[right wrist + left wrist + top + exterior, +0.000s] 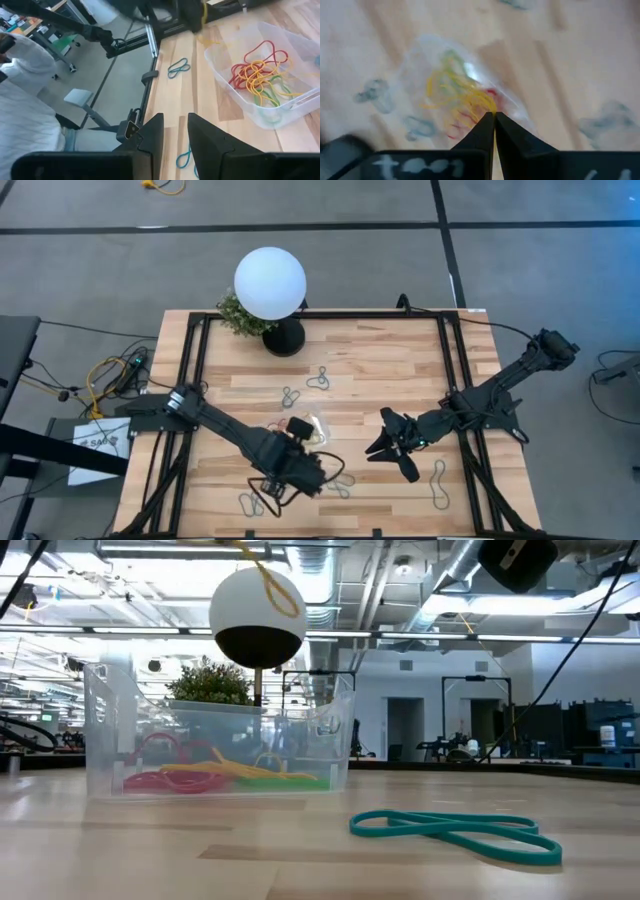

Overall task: Pick and place items into bin
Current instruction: Put the yellow rubber band into the transparent bin

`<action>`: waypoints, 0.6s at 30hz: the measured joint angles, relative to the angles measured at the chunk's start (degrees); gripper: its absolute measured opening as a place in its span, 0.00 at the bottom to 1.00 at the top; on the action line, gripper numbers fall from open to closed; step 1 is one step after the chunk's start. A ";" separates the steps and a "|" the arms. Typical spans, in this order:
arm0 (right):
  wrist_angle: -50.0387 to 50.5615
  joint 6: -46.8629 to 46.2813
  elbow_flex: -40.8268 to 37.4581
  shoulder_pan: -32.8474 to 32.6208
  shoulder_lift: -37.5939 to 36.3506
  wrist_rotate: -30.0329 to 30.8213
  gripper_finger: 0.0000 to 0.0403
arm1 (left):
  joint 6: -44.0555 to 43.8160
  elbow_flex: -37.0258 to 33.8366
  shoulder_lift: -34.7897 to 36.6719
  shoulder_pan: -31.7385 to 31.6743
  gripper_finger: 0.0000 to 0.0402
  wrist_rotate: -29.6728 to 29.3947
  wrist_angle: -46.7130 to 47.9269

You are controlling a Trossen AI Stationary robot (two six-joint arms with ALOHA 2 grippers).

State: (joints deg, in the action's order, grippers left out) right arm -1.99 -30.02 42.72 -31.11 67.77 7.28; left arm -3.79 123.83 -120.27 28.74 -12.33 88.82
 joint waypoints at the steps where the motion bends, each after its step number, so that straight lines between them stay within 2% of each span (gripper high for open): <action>1: 0.21 0.00 0.02 -0.02 0.00 -0.01 0.20 | 0.74 0.00 0.62 -0.16 0.00 1.84 0.51; 7: 1.10 0.00 0.02 -0.04 0.04 -0.01 0.20 | 1.43 -2.56 3.07 -3.06 0.00 -2.81 1.05; 12: 1.95 0.01 0.02 0.02 0.04 -0.01 0.20 | 2.17 -10.86 5.60 -6.94 0.00 0.60 -5.42; 18: 2.78 0.00 0.02 0.02 0.04 0.01 0.20 | 6.48 -27.31 8.75 -9.24 0.00 7.06 -21.05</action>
State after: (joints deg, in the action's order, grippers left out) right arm 0.79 -30.02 42.74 -31.09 67.81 7.29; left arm 2.69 96.52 -111.52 19.50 -5.27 67.77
